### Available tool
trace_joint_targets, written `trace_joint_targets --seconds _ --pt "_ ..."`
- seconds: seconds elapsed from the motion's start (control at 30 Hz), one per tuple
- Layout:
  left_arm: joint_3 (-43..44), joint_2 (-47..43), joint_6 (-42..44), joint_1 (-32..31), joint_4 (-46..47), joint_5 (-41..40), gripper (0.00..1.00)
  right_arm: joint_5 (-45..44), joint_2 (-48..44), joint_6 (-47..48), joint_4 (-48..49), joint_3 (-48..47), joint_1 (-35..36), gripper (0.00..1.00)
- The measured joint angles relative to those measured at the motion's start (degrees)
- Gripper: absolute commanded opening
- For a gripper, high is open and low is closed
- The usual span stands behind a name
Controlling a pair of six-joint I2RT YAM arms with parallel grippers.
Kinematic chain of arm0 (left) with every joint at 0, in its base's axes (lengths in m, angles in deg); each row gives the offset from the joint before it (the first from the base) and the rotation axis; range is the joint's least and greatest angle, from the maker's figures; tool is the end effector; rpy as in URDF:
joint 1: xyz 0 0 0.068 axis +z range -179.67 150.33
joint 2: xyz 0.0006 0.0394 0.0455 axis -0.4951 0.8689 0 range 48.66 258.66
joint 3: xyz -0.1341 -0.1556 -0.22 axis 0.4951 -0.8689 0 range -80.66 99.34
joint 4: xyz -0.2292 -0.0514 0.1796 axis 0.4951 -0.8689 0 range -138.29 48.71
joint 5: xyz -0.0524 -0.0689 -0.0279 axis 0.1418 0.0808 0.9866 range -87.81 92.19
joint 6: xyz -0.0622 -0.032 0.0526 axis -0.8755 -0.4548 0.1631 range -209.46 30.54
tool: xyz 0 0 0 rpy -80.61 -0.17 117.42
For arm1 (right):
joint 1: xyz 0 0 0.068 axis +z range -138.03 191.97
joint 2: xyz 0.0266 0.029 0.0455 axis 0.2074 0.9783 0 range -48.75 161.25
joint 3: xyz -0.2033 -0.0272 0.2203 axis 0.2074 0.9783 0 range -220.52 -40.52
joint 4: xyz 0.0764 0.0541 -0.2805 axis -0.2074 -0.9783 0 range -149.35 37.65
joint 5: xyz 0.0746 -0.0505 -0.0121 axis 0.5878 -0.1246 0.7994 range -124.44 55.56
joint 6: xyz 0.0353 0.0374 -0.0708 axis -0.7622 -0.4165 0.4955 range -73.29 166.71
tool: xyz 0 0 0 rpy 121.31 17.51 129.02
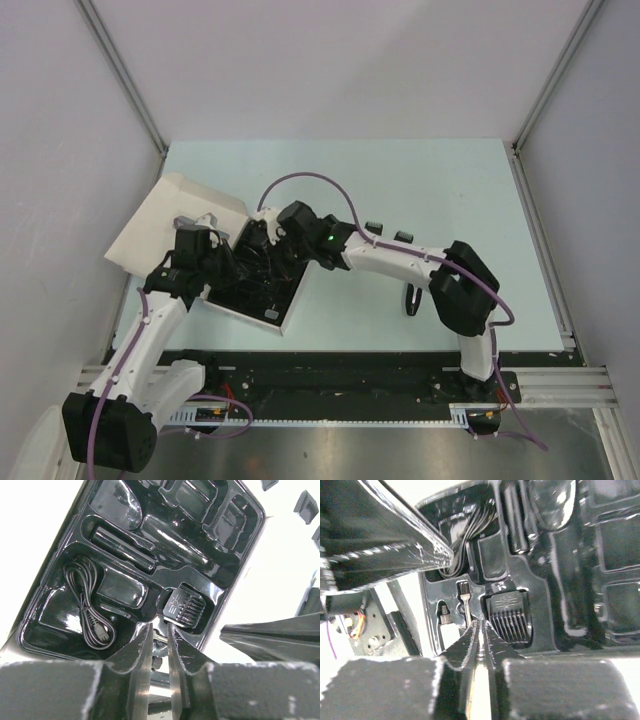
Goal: Sort the hair-cutting tools
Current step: Place the haircut tool in the storage box, then pick up the haircut tool at the center of the board.
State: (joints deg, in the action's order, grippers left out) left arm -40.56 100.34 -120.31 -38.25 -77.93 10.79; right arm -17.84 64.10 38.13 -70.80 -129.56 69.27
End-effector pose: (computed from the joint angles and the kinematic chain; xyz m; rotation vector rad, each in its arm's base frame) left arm 0.2221 -0.0452 0.2333 -0.4057 2.4268 -0.4906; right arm 0.2650 0.4538 0.2251 -1.1527 2.1629 0.8877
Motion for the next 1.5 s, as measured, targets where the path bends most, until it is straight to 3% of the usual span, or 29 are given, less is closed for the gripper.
trace_joint_targets --seconds 0.2,0.33,0.53,0.6,0.87,1.37,1.5 --pt "0.11 0.00 0.83 0.00 -0.13 -0.09 0.44 -4.63 -6.93 -3.41 0.04 0.07 -3.96 0.42" --pt "0.81 0.02 1.38 0.00 -0.35 -0.02 0.58 -16.57 -9.73 -8.26 -1.31 1.60 -8.15 0.56" --pt "2.08 0.02 2.69 0.00 -0.39 0.04 0.84 -35.52 -10.64 -17.75 -8.81 5.55 -16.74 0.93" --pt "2.40 -0.07 3.06 0.00 -0.39 -0.26 0.93 -40.81 -10.60 -20.22 -11.52 6.62 -19.69 0.97" --pt "3.02 -2.25 5.22 0.00 -0.59 -2.91 0.98 -48.57 -6.10 -26.91 -17.70 7.13 -27.71 0.94" --pt "4.07 -1.07 5.92 0.00 -0.81 -2.99 0.99 -47.74 2.91 -37.81 -20.61 7.34 -31.78 0.83" --pt "4.44 -1.11 5.95 0.00 -0.81 -3.19 0.99 -46.66 3.15 -38.05 -19.21 7.30 -31.93 0.75"
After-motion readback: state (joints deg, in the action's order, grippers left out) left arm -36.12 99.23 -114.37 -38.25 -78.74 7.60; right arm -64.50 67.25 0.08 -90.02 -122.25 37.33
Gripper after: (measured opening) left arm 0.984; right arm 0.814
